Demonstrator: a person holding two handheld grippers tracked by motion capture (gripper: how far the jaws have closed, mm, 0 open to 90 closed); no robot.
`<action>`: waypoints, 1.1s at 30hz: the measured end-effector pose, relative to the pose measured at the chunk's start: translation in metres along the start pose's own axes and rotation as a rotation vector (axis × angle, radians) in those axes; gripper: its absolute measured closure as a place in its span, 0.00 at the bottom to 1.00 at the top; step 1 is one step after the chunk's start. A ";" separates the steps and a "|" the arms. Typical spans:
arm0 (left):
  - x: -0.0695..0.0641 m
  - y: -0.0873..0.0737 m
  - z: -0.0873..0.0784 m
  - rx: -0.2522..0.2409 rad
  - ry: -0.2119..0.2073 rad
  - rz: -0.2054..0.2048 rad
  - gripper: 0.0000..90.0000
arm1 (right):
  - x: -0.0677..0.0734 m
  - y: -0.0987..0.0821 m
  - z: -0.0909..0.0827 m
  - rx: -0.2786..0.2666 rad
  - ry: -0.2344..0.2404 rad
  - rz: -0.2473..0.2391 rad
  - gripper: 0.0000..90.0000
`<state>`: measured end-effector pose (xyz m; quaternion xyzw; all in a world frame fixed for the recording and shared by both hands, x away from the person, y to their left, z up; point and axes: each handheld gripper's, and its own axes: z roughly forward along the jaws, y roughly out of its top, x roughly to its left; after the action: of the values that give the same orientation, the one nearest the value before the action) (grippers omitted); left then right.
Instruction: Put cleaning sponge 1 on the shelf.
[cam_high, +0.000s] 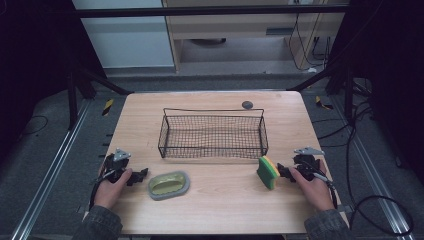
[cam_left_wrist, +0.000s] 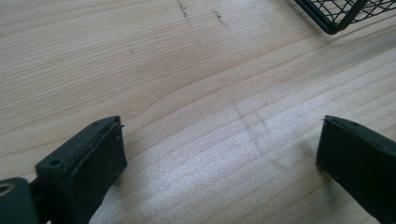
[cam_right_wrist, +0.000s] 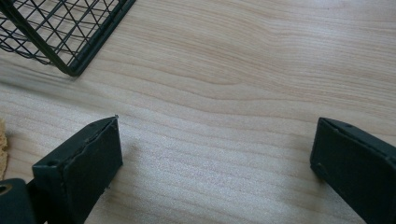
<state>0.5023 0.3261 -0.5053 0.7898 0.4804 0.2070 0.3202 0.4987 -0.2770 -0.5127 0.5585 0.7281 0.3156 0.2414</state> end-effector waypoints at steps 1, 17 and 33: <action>-0.001 0.001 -0.002 -0.003 -0.013 0.001 0.06 | 0.000 0.000 0.000 0.000 0.002 0.001 0.03; -0.025 0.051 -0.065 0.044 -0.137 0.257 0.06 | 0.000 -0.001 -0.001 0.001 -0.004 -0.003 0.03; -0.064 0.071 -0.084 0.157 -0.277 0.463 0.21 | 0.000 -0.001 -0.001 0.001 -0.002 -0.004 0.03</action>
<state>0.4645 0.2707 -0.3966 0.9217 0.2535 0.1269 0.2647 0.4978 -0.2769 -0.5127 0.5572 0.7293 0.3142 0.2426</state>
